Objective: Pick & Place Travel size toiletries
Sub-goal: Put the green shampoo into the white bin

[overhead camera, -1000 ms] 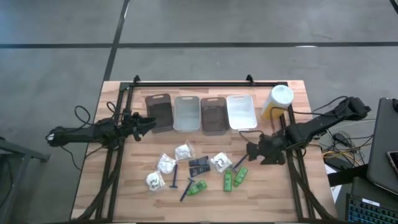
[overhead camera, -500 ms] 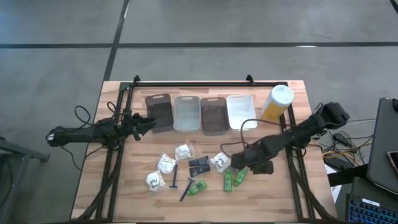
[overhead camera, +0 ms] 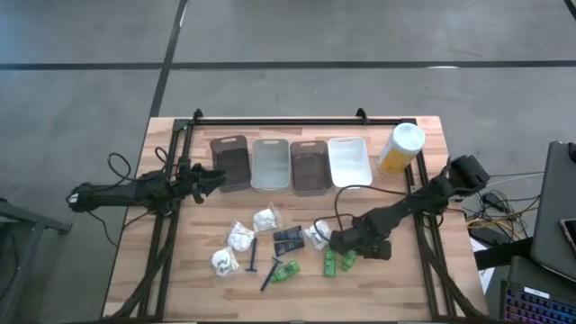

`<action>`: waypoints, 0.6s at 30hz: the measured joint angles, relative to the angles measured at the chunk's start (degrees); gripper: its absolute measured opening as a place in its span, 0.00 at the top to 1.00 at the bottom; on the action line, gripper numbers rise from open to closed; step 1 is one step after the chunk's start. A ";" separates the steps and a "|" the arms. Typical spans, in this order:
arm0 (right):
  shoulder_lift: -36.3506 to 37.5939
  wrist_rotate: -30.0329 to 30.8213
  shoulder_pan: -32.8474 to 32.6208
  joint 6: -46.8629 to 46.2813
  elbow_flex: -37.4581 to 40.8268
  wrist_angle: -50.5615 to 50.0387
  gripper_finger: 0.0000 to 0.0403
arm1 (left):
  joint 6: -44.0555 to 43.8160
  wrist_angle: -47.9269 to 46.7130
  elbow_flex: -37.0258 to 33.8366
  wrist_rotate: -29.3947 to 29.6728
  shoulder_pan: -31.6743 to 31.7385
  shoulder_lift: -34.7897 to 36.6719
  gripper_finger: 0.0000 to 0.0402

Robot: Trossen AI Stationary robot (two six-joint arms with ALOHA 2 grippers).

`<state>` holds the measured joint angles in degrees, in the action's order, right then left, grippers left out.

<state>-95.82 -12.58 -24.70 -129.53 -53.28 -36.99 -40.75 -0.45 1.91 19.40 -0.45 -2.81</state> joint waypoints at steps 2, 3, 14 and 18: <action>-0.76 -0.02 -0.30 -0.20 0.00 0.04 0.24 | 0.00 0.00 0.00 -0.02 0.00 0.00 0.41; -1.10 0.00 -0.57 -0.48 0.03 0.03 0.23 | 0.00 0.00 0.00 -0.02 0.00 0.00 0.41; -3.26 0.77 -1.43 4.94 -0.02 -0.12 0.22 | -0.09 0.00 0.00 0.00 0.00 0.00 0.41; -3.26 0.74 -1.75 9.22 0.00 -0.14 0.29 | -0.17 0.00 0.00 0.00 0.00 0.00 0.41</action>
<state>-99.09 -11.84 -26.45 -120.31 -53.28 -37.13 -40.93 -0.45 1.91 19.40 -0.45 -2.81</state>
